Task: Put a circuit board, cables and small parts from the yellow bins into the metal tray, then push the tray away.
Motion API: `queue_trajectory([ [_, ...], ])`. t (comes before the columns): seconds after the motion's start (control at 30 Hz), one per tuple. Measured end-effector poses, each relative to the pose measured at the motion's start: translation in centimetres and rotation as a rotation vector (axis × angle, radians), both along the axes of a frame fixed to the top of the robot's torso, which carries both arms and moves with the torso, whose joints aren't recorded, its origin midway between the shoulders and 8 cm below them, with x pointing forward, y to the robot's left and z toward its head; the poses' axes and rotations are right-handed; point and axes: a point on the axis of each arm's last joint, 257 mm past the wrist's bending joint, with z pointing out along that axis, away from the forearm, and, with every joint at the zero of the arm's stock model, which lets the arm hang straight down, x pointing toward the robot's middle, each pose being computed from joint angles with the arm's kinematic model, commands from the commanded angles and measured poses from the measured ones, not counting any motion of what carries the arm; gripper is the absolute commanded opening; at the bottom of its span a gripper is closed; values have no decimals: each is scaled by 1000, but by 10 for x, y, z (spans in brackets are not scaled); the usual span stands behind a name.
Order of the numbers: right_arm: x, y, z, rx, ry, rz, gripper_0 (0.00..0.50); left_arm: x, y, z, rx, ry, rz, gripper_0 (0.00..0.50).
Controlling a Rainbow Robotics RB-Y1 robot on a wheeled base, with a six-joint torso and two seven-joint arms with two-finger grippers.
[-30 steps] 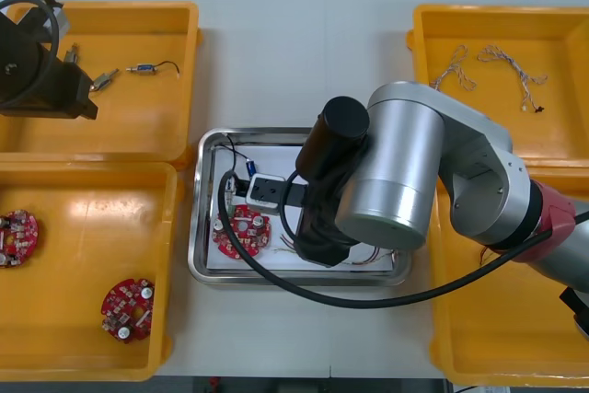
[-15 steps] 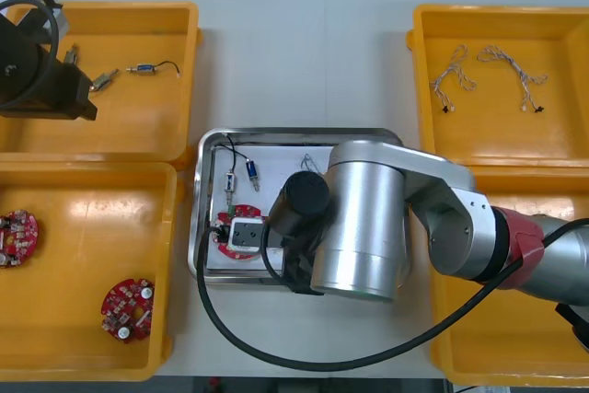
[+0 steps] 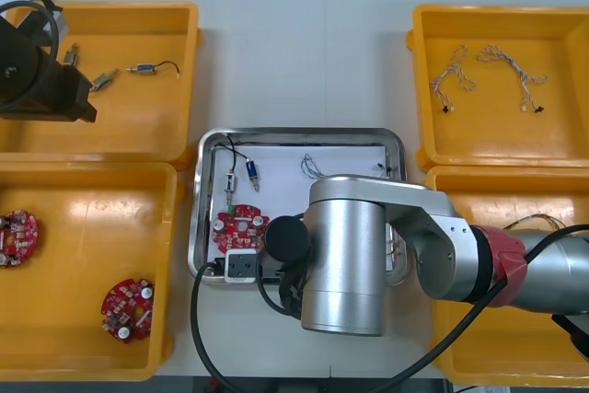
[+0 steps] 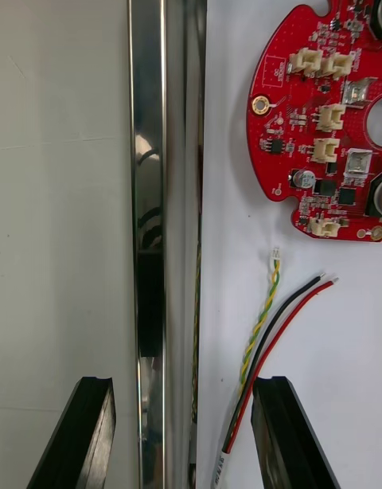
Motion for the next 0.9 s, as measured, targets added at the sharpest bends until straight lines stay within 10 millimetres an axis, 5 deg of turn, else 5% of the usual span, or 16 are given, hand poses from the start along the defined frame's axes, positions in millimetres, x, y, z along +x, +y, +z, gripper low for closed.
queue_trajectory([
  [0.9, -8, 4, -31, -71, 8, 12, 500, 0, 1, 0, 4, -1, 4, 500],
])
